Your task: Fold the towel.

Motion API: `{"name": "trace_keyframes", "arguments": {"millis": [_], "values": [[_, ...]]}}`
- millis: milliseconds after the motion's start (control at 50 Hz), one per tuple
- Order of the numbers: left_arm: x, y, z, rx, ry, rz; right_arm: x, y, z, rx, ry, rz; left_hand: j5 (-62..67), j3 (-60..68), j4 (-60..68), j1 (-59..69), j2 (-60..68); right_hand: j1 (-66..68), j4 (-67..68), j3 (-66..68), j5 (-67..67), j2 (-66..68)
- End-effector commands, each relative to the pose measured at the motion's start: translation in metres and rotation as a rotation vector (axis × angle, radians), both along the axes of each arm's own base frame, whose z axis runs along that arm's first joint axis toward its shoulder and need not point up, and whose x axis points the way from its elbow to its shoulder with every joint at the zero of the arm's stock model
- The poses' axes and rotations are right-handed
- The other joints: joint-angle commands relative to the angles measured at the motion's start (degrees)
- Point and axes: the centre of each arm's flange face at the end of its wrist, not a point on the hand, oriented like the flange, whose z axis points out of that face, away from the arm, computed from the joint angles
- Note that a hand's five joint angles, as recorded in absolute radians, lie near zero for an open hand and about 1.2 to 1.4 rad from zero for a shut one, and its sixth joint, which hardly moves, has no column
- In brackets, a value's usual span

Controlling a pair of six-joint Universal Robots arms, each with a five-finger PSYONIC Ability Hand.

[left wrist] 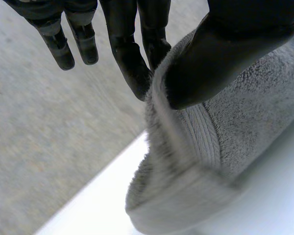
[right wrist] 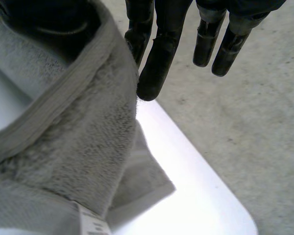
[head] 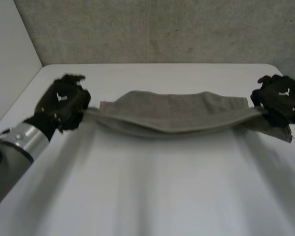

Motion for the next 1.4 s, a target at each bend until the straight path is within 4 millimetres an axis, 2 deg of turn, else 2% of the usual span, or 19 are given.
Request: {"name": "trace_keyframes", "arguments": {"millis": [20,100,120,240,300,320,360,380,420,480,660,760,880,940,980,1040,1120,1260,1400], "values": [[0.006,0.034,0.009,0.043,-0.017,-0.011,-0.008,0.027,0.014,0.016,-0.016,0.026,4.26,-2.40,-3.22,5.71,3.14,4.73,-4.44,-2.92,2.73,4.32],[0.011,0.050,0.032,0.055,-0.011,-0.001,-0.029,0.038,0.042,0.001,-0.046,0.018,4.26,-2.40,-3.22,5.71,3.14,4.73,-4.44,-2.92,2.73,4.32],[0.012,0.058,0.046,0.049,-0.002,-0.006,-0.032,0.040,0.047,0.004,-0.056,0.029,4.26,-2.40,-3.22,5.71,3.14,4.73,-4.44,-2.92,2.73,4.32],[0.015,0.057,0.070,0.054,0.053,-0.003,-0.037,0.039,0.054,0.030,-0.084,0.063,4.26,-2.40,-3.22,5.71,3.14,4.73,-4.44,-2.92,2.73,4.32],[0.013,0.042,0.060,0.117,0.070,0.001,-0.037,0.023,0.043,0.064,-0.079,0.054,4.26,-2.40,-3.22,5.71,3.14,4.73,-4.44,-2.92,2.73,4.32],[0.012,0.031,0.049,0.157,0.062,0.006,-0.037,0.023,0.043,0.064,-0.079,0.054,4.26,-2.40,-3.22,5.71,3.14,4.73,-4.44,-2.92,2.73,4.32],[0.009,0.021,0.040,0.186,0.058,0.006,-0.026,0.000,0.031,0.106,-0.053,0.037,4.26,-2.40,-3.22,5.71,3.14,4.73,-4.44,-2.92,2.73,4.32],[0.005,0.011,0.033,0.213,0.052,0.002,-0.026,0.000,0.031,0.106,-0.053,0.037,4.26,-2.40,-3.22,5.71,3.14,4.73,-4.44,-2.92,2.73,4.32],[0.001,0.001,0.025,0.237,0.048,0.000,-0.014,-0.021,0.015,0.136,0.005,0.003,4.26,-2.40,-3.22,5.71,3.14,4.73,-4.44,-2.92,2.73,4.32],[-0.010,-0.017,0.010,0.272,0.038,-0.016,-0.004,-0.036,0.003,0.130,0.094,-0.011,4.26,-2.40,-3.22,5.71,3.14,4.73,-4.44,-2.92,2.73,4.32],[-0.033,-0.066,-0.013,0.261,0.021,0.029,0.011,-0.054,-0.010,0.141,0.171,-0.020,4.26,-2.40,-3.22,5.71,3.14,4.73,-4.44,-2.92,2.73,4.32],[-0.038,-0.080,-0.020,0.256,0.022,0.034,0.018,-0.062,-0.014,0.160,0.138,-0.034,4.26,-2.40,-3.22,5.71,3.14,4.73,-4.44,-2.92,2.73,4.32],[-0.043,-0.074,-0.020,0.261,0.018,0.017,0.019,-0.062,-0.017,0.169,0.110,-0.042,4.26,-2.40,-3.22,5.71,3.14,4.73,-4.44,-2.92,2.73,4.32],[-0.046,-0.059,-0.024,0.296,0.004,0.000,0.018,-0.054,-0.017,0.190,0.107,-0.040,4.26,-2.40,-3.22,5.71,3.14,4.73,-4.44,-2.92,2.73,4.32],[-0.039,-0.045,-0.009,0.286,0.006,0.007,0.016,-0.047,-0.012,0.187,0.105,-0.043,4.26,-2.40,-3.22,5.71,3.14,4.73,-4.44,-2.92,2.73,4.32],[-0.037,-0.040,-0.002,0.274,0.010,0.010,0.014,-0.035,-0.002,0.165,0.113,-0.047,4.26,-2.40,-3.22,5.71,3.14,4.73,-4.44,-2.92,2.73,4.32],[-0.034,-0.036,0.009,0.248,0.019,0.013,0.012,-0.031,-0.003,0.174,0.114,-0.049,4.26,-2.40,-3.22,5.71,3.14,4.73,-4.44,-2.92,2.73,4.32],[-0.033,-0.034,0.001,0.285,0.009,0.017,0.013,-0.024,-0.012,0.213,0.119,-0.049,4.26,-2.40,-3.22,5.71,3.14,4.73,-4.44,-2.92,2.73,4.32],[-0.026,-0.017,-0.014,0.382,-0.017,0.021,0.012,-0.014,-0.017,0.240,0.112,-0.040,4.26,-2.40,-3.22,5.71,3.14,4.73,-4.44,-2.92,2.73,4.32]]}}
